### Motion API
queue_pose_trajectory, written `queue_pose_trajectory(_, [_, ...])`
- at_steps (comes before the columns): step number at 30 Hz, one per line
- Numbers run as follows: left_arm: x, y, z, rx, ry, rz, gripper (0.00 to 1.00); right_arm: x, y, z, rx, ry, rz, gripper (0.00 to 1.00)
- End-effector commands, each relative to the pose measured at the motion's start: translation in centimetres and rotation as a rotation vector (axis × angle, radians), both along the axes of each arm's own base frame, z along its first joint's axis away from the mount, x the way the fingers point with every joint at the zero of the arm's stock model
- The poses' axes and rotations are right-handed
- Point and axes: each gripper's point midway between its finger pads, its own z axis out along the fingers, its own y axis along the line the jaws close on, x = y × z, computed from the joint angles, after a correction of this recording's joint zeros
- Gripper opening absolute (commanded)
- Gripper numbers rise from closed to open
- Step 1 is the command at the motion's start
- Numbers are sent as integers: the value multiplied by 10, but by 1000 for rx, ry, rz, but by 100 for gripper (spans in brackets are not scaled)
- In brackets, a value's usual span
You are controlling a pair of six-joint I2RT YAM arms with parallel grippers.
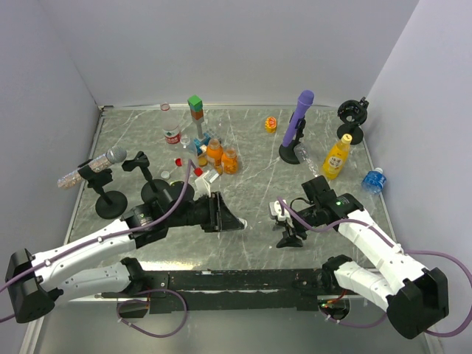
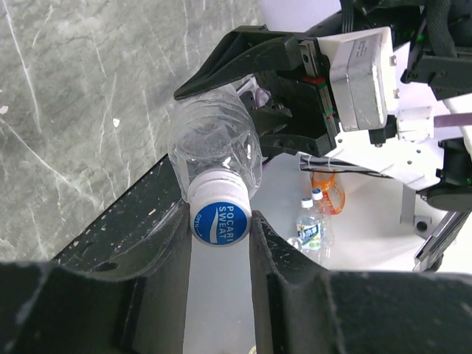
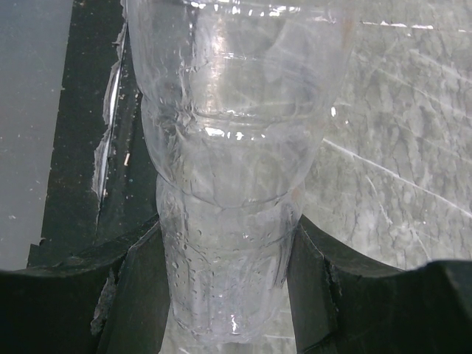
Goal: Unscrew the bottle caps
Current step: Unscrew the bottle cap from the plastic bottle.
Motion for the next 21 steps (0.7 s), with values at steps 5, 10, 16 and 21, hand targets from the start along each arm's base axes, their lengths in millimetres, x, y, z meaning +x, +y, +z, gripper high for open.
queue_pose_trajectory(5, [8, 1, 30, -56, -34, 49, 64, 3, 6, 9, 60, -57, 40, 16])
queue_pose_trajectory(10, [4, 17, 45, -48, -150, 39, 86, 3, 6, 8, 58, -51, 38, 16])
queue_pose_trajectory(16, [-10, 43, 55, -51, -542, -94, 93, 3, 6, 9, 59, -54, 37, 16])
queue_pose_trajectory(21, [-16, 59, 53, -84, -994, -174, 97, 2, 5, 9, 64, -46, 38, 16])
